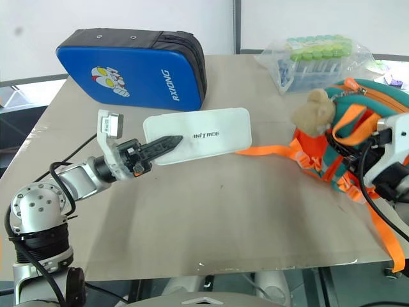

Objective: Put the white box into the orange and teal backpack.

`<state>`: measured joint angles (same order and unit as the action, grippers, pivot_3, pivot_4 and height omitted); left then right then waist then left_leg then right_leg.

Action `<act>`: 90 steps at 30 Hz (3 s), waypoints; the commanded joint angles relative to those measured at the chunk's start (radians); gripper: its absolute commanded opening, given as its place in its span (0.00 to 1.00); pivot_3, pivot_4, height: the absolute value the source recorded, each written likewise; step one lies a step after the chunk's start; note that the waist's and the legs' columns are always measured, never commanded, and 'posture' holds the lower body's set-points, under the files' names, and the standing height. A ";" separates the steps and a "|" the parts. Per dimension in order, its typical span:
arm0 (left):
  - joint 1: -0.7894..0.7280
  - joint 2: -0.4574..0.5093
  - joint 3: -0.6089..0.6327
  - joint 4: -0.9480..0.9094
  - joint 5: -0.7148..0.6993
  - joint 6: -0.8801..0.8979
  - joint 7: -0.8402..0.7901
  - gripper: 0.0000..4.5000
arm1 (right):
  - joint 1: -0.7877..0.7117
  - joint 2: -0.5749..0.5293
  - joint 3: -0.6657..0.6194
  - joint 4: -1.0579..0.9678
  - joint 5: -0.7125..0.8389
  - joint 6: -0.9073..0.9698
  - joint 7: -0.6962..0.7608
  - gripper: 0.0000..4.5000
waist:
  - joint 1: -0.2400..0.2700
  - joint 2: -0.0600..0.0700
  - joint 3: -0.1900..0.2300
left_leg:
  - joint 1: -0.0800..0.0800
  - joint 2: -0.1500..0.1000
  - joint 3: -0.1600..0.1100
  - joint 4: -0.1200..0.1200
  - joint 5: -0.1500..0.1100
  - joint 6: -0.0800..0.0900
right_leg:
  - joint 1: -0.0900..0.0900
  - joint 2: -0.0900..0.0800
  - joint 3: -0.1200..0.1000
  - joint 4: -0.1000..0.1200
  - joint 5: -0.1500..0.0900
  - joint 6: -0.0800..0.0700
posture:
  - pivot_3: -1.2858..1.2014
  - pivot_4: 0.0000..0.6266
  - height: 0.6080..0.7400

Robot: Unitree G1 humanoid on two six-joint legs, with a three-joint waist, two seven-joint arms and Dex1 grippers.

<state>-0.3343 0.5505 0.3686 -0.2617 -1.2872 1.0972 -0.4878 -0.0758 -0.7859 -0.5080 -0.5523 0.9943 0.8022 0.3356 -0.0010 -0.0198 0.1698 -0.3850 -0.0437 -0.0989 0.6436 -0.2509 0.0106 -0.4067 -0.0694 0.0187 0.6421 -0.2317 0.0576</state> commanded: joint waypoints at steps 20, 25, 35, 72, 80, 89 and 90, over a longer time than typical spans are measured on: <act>0.237 0.229 0.192 -0.242 0.149 -0.343 -0.266 0.23 | -0.551 -0.023 0.509 0.289 -0.109 -0.078 0.762 0.01 | -0.005 -0.001 0.003 | -0.015 -0.002 0.002 0.002 0.001 -0.003 | -0.012 -0.002 0.001 -0.004 0.002 0.000 | 0.52 0.24 1.00; 0.166 0.259 0.086 -0.219 0.282 -0.444 -0.350 0.23 | -0.547 -0.083 0.504 0.324 -0.140 -0.091 0.902 0.01 | 0.000 0.000 0.004 | -0.012 -0.001 0.000 0.005 -0.001 0.002 | -0.007 -0.001 -0.005 -0.002 0.003 0.000 | 0.52 0.24 1.00; -0.081 0.256 -0.046 -0.080 0.410 -0.540 -0.454 0.23 | -0.511 -0.136 0.466 0.317 -0.146 -0.074 0.986 0.01 | -0.001 -0.001 0.004 | -0.012 0.001 -0.001 0.008 -0.001 0.001 | -0.006 0.001 -0.004 -0.001 0.005 0.000 | 0.52 0.24 1.00; -0.569 0.098 -0.263 0.312 0.574 -0.063 -0.639 0.89 | -0.450 0.037 0.479 0.216 -0.322 -0.169 0.655 0.00 | -0.041 -0.001 0.005 | -0.010 -0.001 -0.003 0.010 -0.001 0.001 | -0.008 0.004 -0.003 0.006 0.005 0.003 | 0.52 0.24 1.00; -0.478 0.009 -0.011 0.107 0.127 0.408 -0.400 0.89 | -0.486 0.074 0.496 0.225 -0.319 -0.152 0.652 0.00 | -0.017 -0.002 0.005 | -0.011 -0.002 -0.006 0.012 0.002 -0.003 | -0.006 0.000 -0.004 0.004 0.006 0.005 | 0.52 0.24 1.00; -0.445 -0.240 -0.115 0.049 0.143 0.399 -0.073 0.67 | -0.485 0.085 0.498 0.187 -0.313 -0.116 0.630 0.00 | -0.013 -0.002 0.005 | -0.010 -0.002 -0.005 0.013 0.002 -0.004 | -0.006 0.001 -0.003 0.006 0.007 0.004 | 0.52 0.24 1.00; -0.447 -0.246 -0.121 0.051 0.150 0.391 -0.060 0.62 | -0.485 0.085 0.495 0.181 -0.310 -0.110 0.625 0.00 | -0.013 -0.002 0.005 | -0.010 -0.002 -0.005 0.013 0.002 -0.004 | -0.006 0.001 -0.002 0.006 0.007 0.004 | 0.52 0.24 1.00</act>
<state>-0.7636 0.3323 0.2957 -0.1904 -1.1356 1.5125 -0.5742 -0.5465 -0.7088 -0.0112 -0.3076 0.6589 0.6900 0.9677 -0.0138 -0.0218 0.1744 -0.3945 -0.0461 -0.1031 0.6568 -0.2486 0.0066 -0.4126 -0.0685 0.0167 0.6483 -0.2244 0.0616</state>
